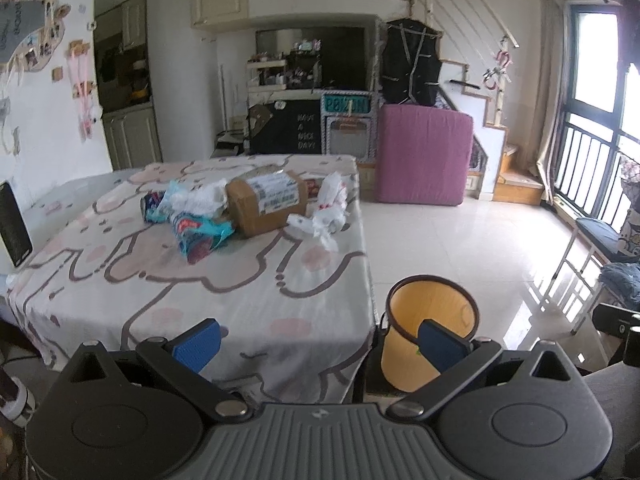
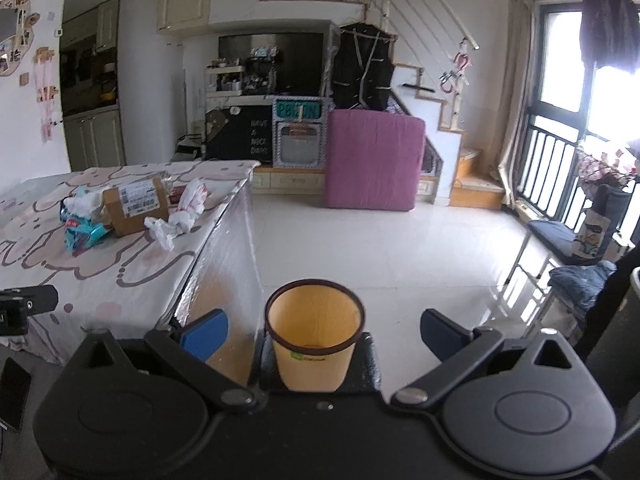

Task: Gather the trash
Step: 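Grasp the blue snack bag with the left gripper while the right gripper grasps the white plastic bag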

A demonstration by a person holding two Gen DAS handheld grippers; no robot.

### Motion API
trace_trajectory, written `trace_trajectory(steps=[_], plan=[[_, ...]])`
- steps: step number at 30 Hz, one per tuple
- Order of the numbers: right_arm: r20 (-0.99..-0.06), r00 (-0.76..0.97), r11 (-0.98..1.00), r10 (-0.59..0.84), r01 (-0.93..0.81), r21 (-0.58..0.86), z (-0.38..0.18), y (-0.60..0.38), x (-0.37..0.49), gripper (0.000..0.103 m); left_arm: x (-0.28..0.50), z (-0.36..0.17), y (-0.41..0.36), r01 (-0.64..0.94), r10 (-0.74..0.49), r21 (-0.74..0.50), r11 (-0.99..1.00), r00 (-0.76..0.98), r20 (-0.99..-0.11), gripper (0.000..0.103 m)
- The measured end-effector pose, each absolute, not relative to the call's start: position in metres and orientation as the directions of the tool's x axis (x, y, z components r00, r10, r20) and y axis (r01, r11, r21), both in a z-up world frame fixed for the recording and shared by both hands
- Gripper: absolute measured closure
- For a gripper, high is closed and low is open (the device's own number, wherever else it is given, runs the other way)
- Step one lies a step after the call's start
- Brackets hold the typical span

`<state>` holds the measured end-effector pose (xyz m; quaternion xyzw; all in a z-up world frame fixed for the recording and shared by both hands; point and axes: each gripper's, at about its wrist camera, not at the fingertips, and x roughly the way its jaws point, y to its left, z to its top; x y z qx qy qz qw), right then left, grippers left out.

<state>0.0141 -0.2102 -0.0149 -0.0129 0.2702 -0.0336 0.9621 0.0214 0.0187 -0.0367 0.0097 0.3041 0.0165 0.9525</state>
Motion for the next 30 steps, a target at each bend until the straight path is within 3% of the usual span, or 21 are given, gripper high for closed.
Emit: trace_trajectory(steps=[15,30], plan=[[-0.551,0.832,0.996,0.061,-0.088,-0.023,-0.057,-0.165,0.106,0.0,0.09,-0.076,0.082,-0.197,0.152,-0.005,0.98,0.772,-0.617,0.0],[-0.486,0.861,0.988,0.15,-0.154,0.032,-0.082,-0.092,0.234,0.0,0.199,-0.099,0.159,-0.331,0.26,-0.036,0.943,0.799,-0.542,0.0]])
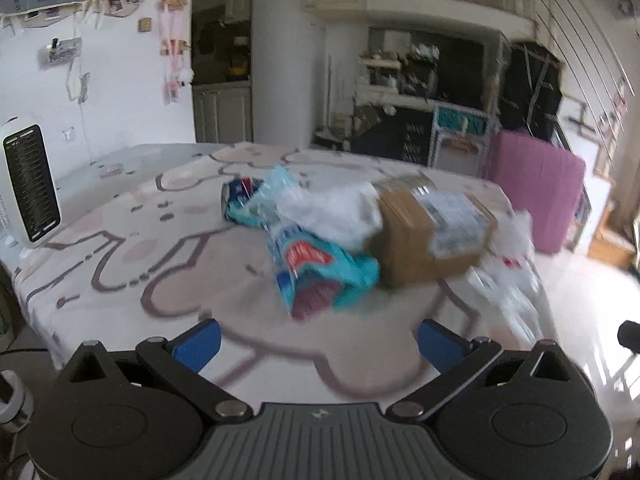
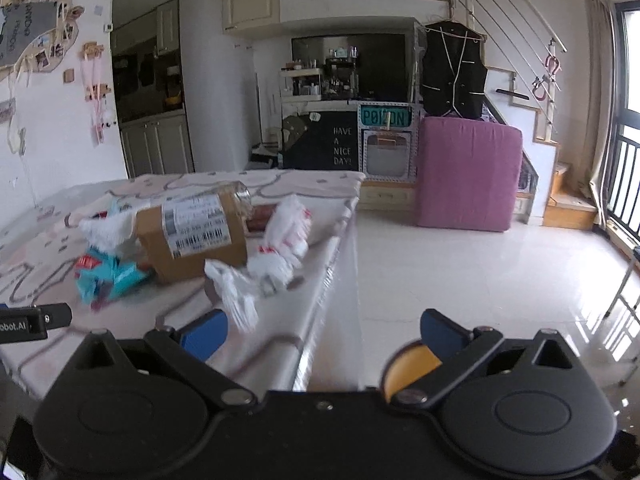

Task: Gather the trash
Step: 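Grasp the blue snack bag with the left gripper while the right gripper grasps the white plastic bag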

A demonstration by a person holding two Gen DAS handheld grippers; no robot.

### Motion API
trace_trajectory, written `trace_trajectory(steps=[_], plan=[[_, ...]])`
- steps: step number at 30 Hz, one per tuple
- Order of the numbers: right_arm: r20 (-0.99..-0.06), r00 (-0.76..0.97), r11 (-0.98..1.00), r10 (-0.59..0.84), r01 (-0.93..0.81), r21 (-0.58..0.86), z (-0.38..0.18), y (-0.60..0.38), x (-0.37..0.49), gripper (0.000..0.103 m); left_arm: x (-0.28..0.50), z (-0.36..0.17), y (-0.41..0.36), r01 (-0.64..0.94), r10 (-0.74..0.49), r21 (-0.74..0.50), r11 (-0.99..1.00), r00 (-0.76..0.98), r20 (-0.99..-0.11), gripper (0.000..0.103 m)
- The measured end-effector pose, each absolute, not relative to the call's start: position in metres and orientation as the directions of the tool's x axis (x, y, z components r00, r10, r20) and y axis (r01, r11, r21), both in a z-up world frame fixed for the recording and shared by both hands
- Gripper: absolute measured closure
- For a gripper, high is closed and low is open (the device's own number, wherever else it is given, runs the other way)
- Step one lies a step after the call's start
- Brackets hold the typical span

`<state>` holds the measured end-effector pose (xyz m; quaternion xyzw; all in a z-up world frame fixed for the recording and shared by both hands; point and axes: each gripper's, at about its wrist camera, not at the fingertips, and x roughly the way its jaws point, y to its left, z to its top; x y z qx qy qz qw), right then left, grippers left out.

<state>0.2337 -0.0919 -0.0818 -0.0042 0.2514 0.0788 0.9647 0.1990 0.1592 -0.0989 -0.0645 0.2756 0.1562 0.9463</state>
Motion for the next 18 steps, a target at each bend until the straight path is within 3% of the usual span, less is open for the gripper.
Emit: trace_trajectory(steps=[7,13,16,18], plan=[[-0.466,0.875,0.985,0.13,-0.062,0.159,-0.093,-0.063,0.29,0.0,0.244,-0.111,0.191,-0.43,0.282,-0.189,0.883,0.807,-0.52,0.0],[-0.542,0.825,0.937,0.159,0.047,0.347,-0.112,-0.048,0.331,0.001,0.275,-0.127,0.2,-0.5,0.298,-0.262,0.826,0.781,-0.549,0.0],[-0.56,0.818,0.912,0.13,0.123,0.391,-0.123,-0.039,0.347,0.014,0.28,-0.133,0.203,-0.537,0.309,-0.336,0.774,0.783,-0.539,0.0],[-0.563,0.817,0.9,0.123,0.148,0.41,-0.13,-0.033,0.355,0.015,0.284,-0.137,0.206,-0.556,0.318,-0.382,0.738,0.786,-0.53,0.001]])
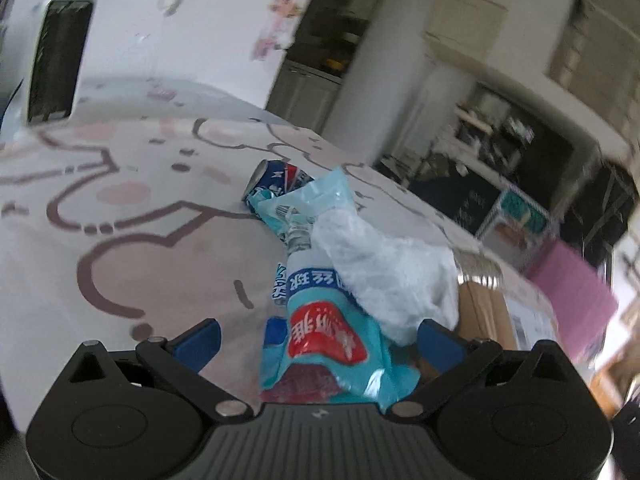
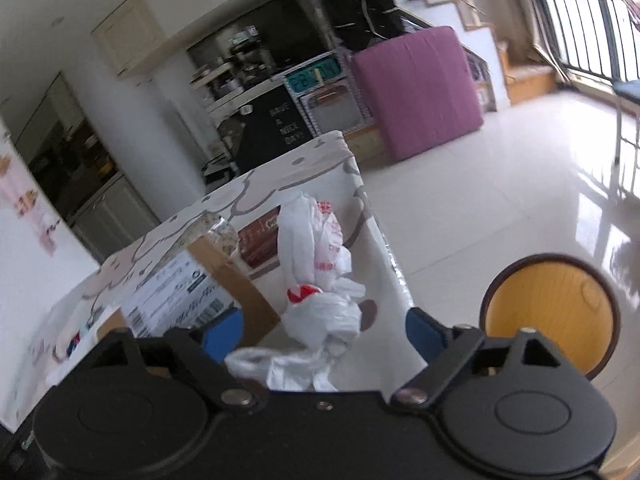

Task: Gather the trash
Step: 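Grasp the blue snack bag with the left gripper while the right gripper grasps the white plastic bag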

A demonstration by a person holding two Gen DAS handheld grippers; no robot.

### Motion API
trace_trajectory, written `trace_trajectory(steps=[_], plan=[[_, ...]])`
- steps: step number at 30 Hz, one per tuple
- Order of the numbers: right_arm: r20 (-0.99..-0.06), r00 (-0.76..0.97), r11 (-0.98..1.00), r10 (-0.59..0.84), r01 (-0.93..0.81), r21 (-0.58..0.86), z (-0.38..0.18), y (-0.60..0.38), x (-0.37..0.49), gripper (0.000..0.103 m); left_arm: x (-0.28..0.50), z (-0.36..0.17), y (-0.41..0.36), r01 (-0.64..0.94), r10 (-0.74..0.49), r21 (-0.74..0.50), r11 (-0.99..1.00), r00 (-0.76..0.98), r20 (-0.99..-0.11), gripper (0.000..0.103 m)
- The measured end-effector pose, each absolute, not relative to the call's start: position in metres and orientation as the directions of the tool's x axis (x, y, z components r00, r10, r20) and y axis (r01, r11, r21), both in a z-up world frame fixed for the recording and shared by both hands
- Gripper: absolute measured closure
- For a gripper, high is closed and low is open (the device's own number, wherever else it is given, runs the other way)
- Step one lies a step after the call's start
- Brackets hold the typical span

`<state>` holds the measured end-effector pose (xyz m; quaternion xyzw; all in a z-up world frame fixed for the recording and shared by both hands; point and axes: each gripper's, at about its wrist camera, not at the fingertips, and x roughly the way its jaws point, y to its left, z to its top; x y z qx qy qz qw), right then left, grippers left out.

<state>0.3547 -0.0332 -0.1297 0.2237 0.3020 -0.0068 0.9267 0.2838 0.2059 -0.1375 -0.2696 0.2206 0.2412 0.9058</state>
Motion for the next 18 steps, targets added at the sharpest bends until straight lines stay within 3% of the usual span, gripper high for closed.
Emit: trace_trajectory(steps=[4,6,12,13,16,18], plan=[[-0.569,0.815,0.903,0.109,0.158,0.4,-0.139,-0.022,0.364,0.02,0.295,-0.147,0.201,-0.574,0.322,-0.375,0.728,0.769,-0.552,0.002],[-0.567,0.817,0.919,0.101,0.142,0.369,-0.142,-0.015,0.366,0.022,0.3,-0.153,0.198,-0.575,0.314,-0.364,0.733,0.76,-0.569,0.008],[-0.567,0.821,0.957,0.067,0.109,0.27,-0.149,-0.005,0.367,0.043,0.298,-0.158,0.2,-0.576,0.322,-0.371,0.728,0.766,-0.557,0.042],[-0.569,0.82,0.959,0.068,0.102,0.263,-0.149,-0.005,0.368,0.048,0.297,-0.157,0.202,-0.566,0.312,-0.379,0.732,0.773,-0.552,0.055],[-0.566,0.819,0.966,0.089,0.067,0.249,-0.146,-0.008,0.366,0.05,0.291,-0.153,0.203,-0.541,0.298,-0.369,0.756,0.786,-0.541,0.08],[-0.566,0.818,0.971,0.099,0.044,0.234,-0.142,-0.012,0.364,0.051,0.286,-0.149,0.206,-0.53,0.293,-0.353,0.771,0.788,-0.542,0.081]])
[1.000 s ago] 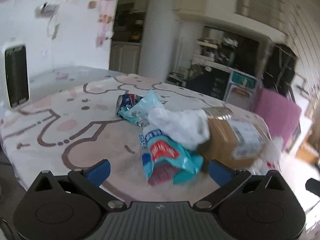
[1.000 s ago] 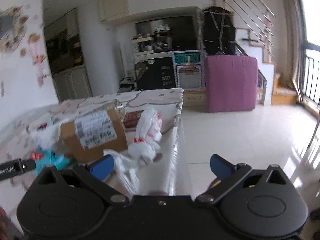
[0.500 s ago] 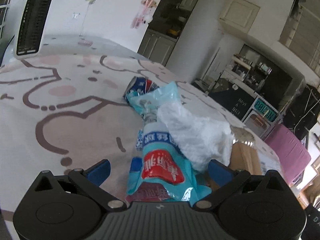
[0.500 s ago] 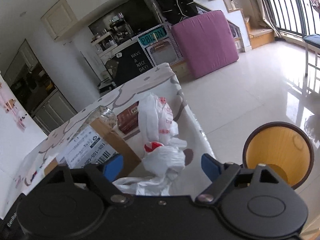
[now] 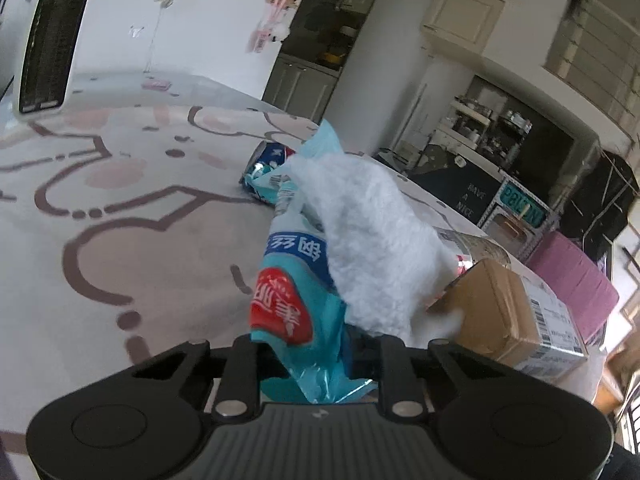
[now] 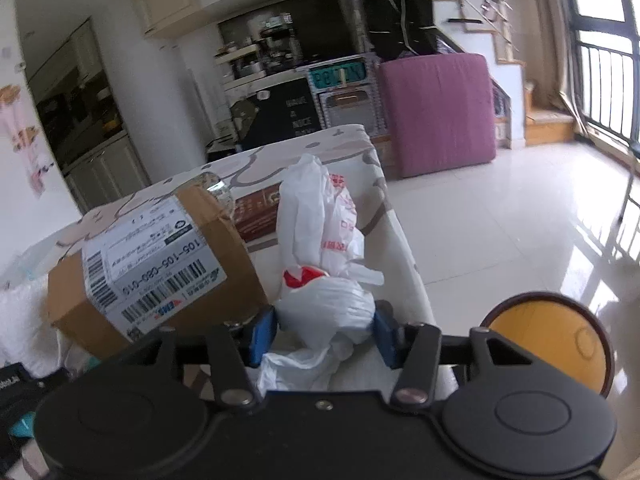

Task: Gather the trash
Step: 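Lift both held bags and carry them over the yellow wastebasket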

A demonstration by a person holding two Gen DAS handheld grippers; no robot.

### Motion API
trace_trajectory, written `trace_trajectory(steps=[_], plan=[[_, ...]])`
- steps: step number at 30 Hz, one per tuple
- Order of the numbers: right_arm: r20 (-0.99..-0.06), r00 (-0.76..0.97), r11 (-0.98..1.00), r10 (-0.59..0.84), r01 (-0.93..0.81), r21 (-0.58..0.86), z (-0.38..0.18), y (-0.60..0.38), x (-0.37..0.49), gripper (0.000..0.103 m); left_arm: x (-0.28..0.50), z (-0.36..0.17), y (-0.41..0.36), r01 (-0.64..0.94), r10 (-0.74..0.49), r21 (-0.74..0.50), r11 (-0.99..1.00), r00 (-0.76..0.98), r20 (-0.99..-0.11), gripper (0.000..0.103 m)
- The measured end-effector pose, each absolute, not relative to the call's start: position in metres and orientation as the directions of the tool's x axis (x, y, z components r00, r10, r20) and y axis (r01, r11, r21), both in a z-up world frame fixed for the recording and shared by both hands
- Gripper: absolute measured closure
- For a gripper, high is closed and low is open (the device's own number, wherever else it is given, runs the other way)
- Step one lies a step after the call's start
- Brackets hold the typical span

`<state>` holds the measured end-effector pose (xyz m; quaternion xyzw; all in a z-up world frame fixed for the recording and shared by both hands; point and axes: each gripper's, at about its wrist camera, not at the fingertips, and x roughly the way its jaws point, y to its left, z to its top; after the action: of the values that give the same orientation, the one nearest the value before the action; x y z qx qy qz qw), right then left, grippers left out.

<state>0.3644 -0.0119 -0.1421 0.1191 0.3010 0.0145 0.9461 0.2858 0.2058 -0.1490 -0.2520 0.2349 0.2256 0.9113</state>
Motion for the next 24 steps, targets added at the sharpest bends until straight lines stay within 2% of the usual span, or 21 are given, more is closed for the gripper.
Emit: trace_trajectory(steps=[12,24], plan=[[-0.558,0.81,0.982,0.182,-0.12,0.146,-0.108,-0.036,0.311,0.051,0.221,-0.119,0.21,-0.464,0.289,-0.211,0.861,0.786,-0.547,0.085],[-0.595,0.754,0.956,0.279,-0.279,0.095,-0.091,-0.043,0.254,0.051,0.162,-0.095,0.189,-0.418,0.267,-0.146,0.897,0.773,-0.575,0.085]])
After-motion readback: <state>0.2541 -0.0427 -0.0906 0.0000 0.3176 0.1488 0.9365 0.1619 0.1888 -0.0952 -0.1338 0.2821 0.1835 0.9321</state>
